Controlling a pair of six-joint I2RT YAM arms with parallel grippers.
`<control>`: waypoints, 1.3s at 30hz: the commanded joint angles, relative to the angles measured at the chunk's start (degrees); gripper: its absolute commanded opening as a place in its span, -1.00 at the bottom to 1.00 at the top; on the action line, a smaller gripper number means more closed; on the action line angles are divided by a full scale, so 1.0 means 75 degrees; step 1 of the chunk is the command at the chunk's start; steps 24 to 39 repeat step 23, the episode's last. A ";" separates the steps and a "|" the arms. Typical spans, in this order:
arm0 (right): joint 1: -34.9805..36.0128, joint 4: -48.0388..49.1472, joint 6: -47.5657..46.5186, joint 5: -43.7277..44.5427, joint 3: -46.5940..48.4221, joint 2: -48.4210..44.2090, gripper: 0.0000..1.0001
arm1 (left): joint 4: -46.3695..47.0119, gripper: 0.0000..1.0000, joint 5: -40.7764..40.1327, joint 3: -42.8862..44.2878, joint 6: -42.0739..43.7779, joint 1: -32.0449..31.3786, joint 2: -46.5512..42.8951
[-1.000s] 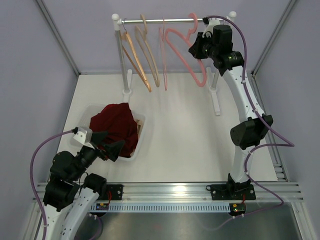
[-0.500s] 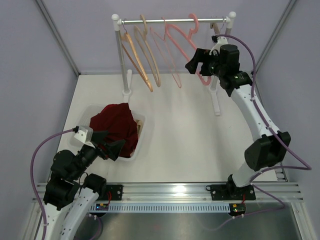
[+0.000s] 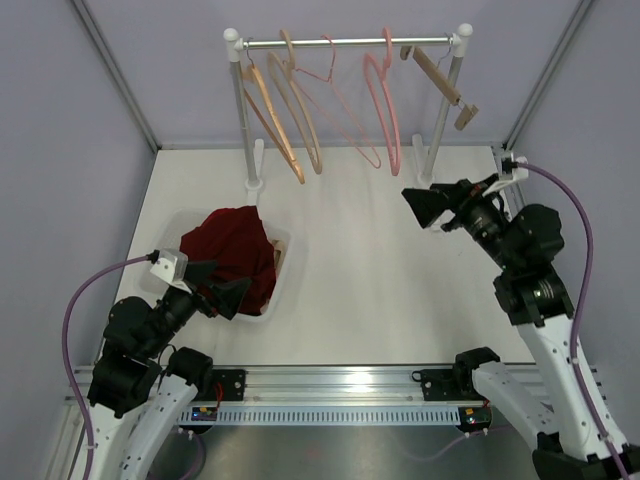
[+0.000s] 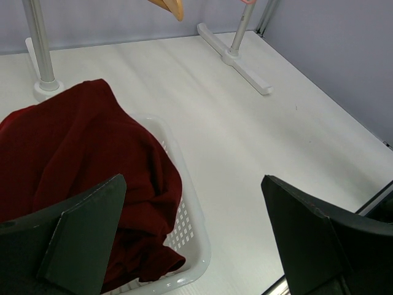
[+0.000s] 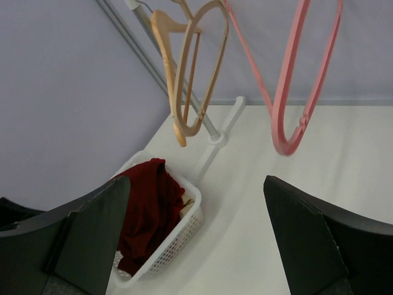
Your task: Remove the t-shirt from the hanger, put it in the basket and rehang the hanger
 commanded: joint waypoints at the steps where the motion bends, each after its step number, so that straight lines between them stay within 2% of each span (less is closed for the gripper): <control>1: -0.0020 0.0520 0.0856 -0.0366 -0.1063 -0.1373 0.99 | 0.0304 0.98 -0.0106 0.0026 0.0080 -0.0031 0.0076; 3: -0.0032 0.0429 0.1045 -0.0214 -0.1418 -0.1985 0.99 | 0.0293 0.98 -0.0118 0.0014 0.0103 -0.0031 0.0087; 10: -0.0032 -0.1256 0.0881 0.1062 -0.2180 -0.4644 0.99 | 0.0293 0.98 -0.0317 -0.0056 0.0068 -0.0031 -0.0287; 14: -0.0032 -0.1937 0.0799 0.1578 -0.2228 -0.5338 0.99 | 0.0269 0.98 -0.0423 -0.0126 -0.0002 -0.0031 -0.0381; 21: -0.0032 -0.2676 0.0811 0.2001 -0.2240 -0.5774 0.99 | 0.0234 0.98 -0.0657 -0.0173 -0.0119 -0.0031 -0.0487; 39: -0.0032 -0.2700 0.0846 0.2036 -0.2228 -0.5762 0.99 | 0.0211 0.98 -0.0728 -0.0138 -0.0131 -0.0031 -0.0452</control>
